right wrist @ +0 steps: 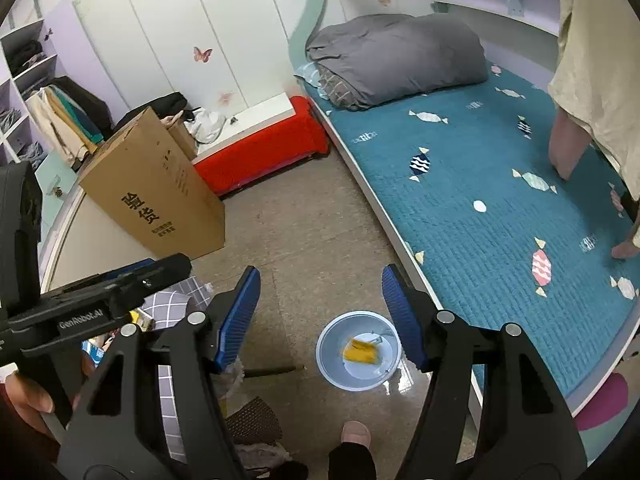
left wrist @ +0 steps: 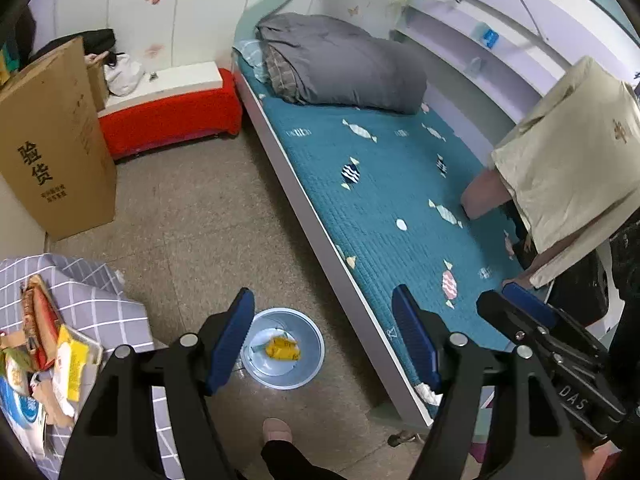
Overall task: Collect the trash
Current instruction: 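Open the right tool to drop the yellow bag into the bucket, then move the right tool back to the table and grasp the small white carton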
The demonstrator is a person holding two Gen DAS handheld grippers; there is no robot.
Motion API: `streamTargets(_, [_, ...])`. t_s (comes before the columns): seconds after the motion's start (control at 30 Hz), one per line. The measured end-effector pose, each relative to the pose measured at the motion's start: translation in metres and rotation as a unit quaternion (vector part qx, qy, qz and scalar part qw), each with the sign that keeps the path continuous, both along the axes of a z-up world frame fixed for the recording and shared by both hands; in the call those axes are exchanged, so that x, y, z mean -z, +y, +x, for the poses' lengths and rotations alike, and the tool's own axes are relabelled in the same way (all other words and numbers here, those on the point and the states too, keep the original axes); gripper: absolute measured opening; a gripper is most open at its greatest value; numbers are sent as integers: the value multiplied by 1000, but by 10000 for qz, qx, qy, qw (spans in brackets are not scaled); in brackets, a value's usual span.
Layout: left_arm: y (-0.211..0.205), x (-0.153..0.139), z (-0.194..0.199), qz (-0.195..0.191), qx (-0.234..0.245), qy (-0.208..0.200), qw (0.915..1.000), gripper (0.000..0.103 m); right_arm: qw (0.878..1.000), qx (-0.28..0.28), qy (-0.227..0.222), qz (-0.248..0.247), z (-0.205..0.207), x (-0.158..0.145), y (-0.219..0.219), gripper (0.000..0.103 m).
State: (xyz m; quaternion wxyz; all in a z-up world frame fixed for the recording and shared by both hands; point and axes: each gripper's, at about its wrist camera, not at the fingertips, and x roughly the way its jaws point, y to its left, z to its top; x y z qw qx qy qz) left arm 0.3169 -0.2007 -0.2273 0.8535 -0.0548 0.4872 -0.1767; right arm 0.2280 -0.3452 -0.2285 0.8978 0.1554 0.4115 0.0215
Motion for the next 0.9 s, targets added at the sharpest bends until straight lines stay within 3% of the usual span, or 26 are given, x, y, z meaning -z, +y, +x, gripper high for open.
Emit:
streamTargets(0.43, [68,-38,-71,234,-917,-561,9939,70,9918,-1237,-323,44,-10,-25,77,63])
streamTargets(0.57, [104,-50,-99,316,-1307,-684,9886,70,9854,-1641,-439,62,-17,-35,113,64])
streamTargets(0.9, [203,-69,-163,84,-2014,-705,9769,70,9731,-2243,-501,153,-55,-50,216,65])
